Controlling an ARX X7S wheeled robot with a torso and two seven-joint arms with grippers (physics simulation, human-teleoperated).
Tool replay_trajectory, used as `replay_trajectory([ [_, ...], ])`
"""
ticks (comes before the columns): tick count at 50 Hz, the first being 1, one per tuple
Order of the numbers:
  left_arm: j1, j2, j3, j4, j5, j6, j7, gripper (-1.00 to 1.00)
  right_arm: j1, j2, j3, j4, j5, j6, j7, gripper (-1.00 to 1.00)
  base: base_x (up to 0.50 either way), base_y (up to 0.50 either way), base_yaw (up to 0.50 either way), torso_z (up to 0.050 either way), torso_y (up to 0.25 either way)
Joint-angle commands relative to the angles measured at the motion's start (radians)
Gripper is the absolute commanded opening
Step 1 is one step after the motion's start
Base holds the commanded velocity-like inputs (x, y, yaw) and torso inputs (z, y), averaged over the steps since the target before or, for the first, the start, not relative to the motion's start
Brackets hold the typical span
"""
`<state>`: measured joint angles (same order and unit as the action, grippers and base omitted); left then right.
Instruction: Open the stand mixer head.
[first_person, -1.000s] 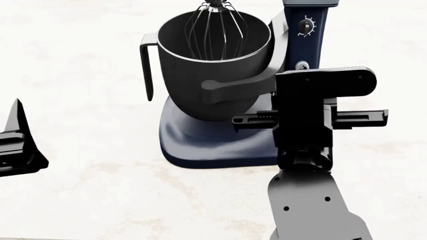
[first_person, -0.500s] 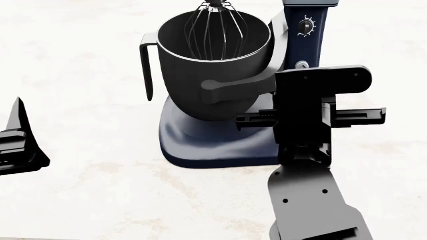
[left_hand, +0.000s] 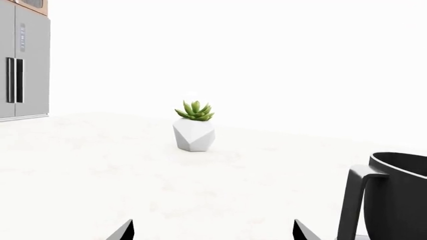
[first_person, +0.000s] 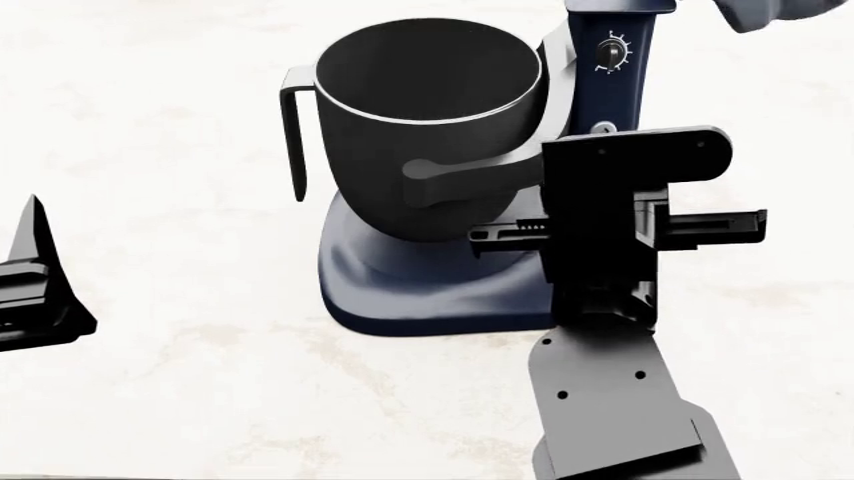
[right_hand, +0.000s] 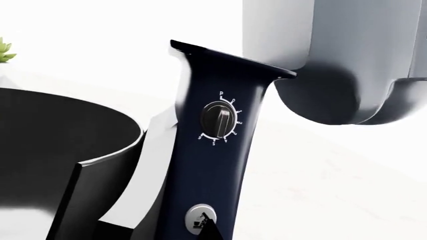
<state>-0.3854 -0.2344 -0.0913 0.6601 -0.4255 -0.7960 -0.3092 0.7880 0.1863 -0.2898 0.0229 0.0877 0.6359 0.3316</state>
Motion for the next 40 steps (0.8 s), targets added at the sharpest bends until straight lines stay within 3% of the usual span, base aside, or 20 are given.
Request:
replay_trajectory([
  [1,0.008,-0.003,-0.024,0.014,-0.028,0.027,0.034,1.0,0.012,-0.002,0.023,0.029,0.019,-0.014,-0.024,-1.0,0.0,0.0,0.0,0.0,0.0],
  [8,0.015,-0.006,-0.025,0.013,-0.029,0.034,0.032,1.0,-0.032,0.007,0.027,-0.073,0.034,0.047,-0.015,-1.0,0.0,0.0,0.0,0.0,0.0],
  [9,0.015,-0.006,-0.027,0.012,-0.031,0.034,0.031,1.0,-0.05,0.006,0.038,-0.114,0.045,0.077,-0.007,1.0,0.0,0.0,0.0,0.0,0.0],
  [19,0.009,0.001,-0.001,-0.008,-0.014,0.051,0.021,1.0,-0.171,0.023,0.047,-0.379,0.077,0.211,0.023,1.0,0.0,0.0,0.0,0.0,0.0],
  [40,0.015,-0.015,-0.015,0.002,-0.035,0.047,0.012,1.0,-0.189,0.023,0.058,-0.506,0.113,0.277,0.035,1.0,0.0,0.0,0.0,0.0,0.0],
])
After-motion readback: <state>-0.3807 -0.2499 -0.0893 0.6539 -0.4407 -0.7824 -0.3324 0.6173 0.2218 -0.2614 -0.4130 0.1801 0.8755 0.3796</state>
